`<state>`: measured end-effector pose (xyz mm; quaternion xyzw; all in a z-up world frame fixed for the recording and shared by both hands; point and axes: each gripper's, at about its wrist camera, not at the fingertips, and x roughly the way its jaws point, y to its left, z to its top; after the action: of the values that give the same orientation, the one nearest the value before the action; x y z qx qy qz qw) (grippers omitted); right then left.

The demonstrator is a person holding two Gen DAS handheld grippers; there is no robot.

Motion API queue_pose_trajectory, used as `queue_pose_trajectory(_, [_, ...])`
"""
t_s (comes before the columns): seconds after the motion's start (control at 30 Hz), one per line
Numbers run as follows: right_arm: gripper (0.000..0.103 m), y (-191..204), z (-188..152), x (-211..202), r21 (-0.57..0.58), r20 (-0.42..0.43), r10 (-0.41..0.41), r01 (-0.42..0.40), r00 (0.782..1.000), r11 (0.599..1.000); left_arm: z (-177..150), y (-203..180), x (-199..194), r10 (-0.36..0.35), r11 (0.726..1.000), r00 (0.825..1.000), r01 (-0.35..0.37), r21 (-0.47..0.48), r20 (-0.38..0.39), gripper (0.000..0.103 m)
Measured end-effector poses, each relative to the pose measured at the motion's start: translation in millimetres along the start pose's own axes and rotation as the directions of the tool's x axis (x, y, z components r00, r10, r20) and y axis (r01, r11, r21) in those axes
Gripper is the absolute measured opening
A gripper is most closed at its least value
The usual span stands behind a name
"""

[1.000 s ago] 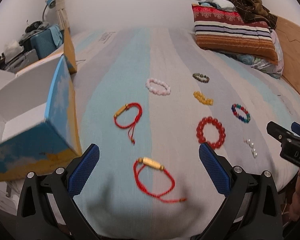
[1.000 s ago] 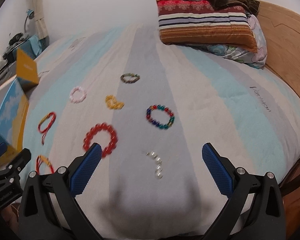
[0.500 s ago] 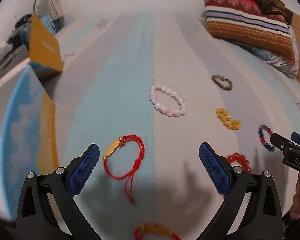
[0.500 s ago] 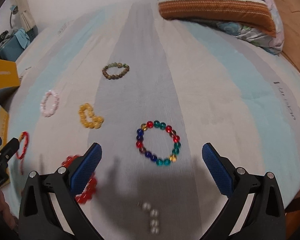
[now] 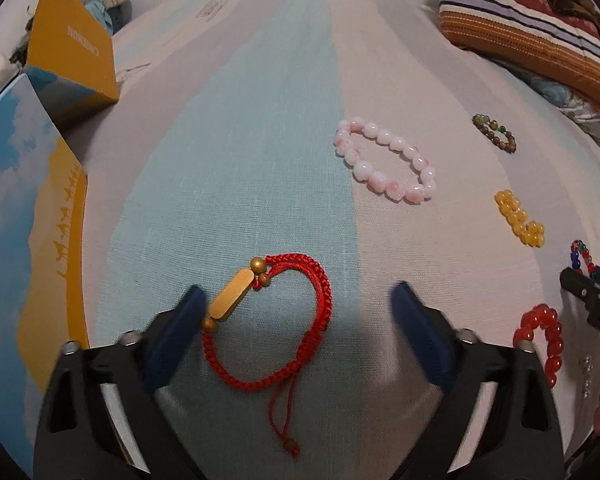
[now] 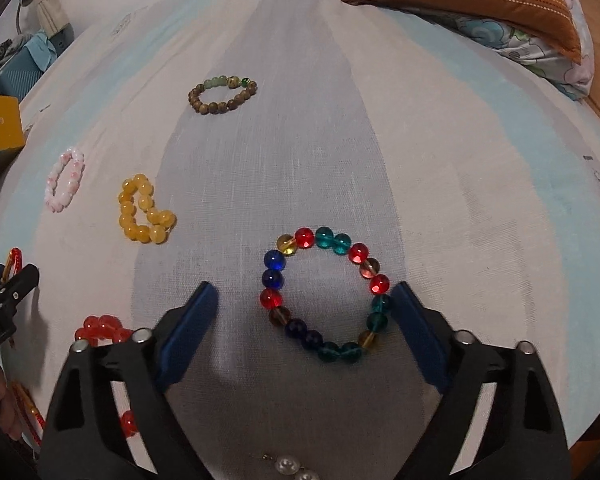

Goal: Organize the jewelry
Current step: 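Grasp the red cord bracelet with the left tool while the right tool grasps the multicolour bead bracelet, then carry both held bracelets over the white cardboard box with both tools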

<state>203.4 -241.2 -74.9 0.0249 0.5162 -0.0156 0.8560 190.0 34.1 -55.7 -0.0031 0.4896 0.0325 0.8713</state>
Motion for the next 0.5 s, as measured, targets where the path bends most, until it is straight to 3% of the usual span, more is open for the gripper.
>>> queue_pose_trajectory(0.23, [0.039,-7,-3,-5,0.023,0.003,0.011,-0.012,1.000,1.000,-7,4,-9,-0.043,0.999,0.999,0.043,0.002,0.011,0.033])
queue_pose_trajectory(0.3, [0.020,-6,-4,-6,0.021,0.004,0.010,-0.010,1.000,1.000,-9,2,-11,-0.053,0.999,0.999,0.053,0.012,0.011,0.014])
queue_pose_trajectory(0.5, [0.017,-7,-4,-20,0.037,0.043,0.031,-0.033,0.999,0.999,-9,1,-18,-0.084,0.996,0.996,0.084,0.020,0.023,0.011])
